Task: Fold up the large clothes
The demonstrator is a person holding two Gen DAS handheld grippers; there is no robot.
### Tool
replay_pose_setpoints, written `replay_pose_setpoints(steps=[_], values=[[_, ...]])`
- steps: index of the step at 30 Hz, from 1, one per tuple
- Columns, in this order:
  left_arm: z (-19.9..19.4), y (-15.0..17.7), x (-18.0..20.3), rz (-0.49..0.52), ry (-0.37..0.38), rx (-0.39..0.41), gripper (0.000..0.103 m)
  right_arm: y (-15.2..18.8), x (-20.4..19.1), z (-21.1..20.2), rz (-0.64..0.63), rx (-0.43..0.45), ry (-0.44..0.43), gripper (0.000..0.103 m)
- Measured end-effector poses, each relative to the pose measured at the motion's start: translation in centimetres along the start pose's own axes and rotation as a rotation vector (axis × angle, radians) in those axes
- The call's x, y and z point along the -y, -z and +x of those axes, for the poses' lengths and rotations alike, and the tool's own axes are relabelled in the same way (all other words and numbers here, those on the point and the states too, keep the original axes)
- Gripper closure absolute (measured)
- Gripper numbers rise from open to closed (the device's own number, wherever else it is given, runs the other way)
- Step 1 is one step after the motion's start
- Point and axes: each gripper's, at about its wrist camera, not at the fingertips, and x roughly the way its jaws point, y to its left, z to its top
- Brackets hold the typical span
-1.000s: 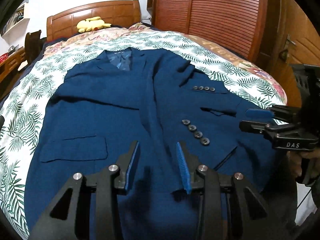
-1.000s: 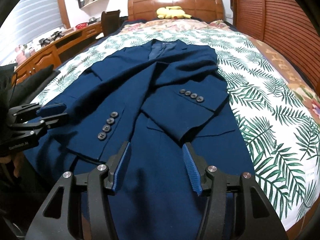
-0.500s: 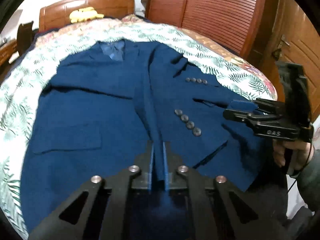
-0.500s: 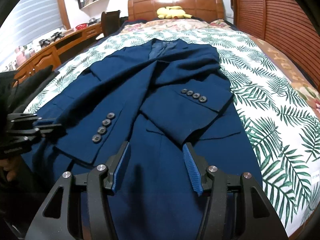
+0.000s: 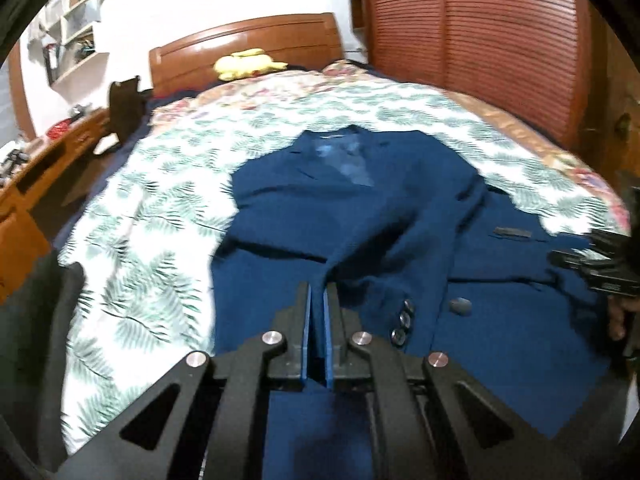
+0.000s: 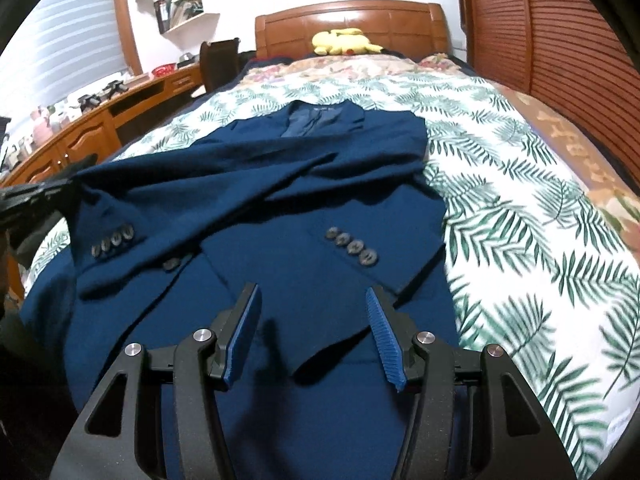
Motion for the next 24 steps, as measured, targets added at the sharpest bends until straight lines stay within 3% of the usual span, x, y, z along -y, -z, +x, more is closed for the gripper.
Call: replay_pose_setpoints(steps=[5,10,16,24], values=[[1.3,-0.6,-1.6,-0.008,-0.058,-0.059,0.094,0.0,1.0,0.9,0.003,-0.014,-0.049,0.048],[0.2,0.0,-1.3,-0.014,-0.1,-0.058,0.088,0.3,0.9,1.8,-0.014,-0.042,-0.074,0.048],[-1.0,2.6,-0.5,-0.063,-0.064,-0.085,0.075,0.6,0.4,2.2,-0.044,-0.032,-0.066,0.048],[2.0,4.8,2.5,0.011,0.055,-0.167,0.071,0.2,0.8,2.7,0.004,-0.029,-0.048,0.048]])
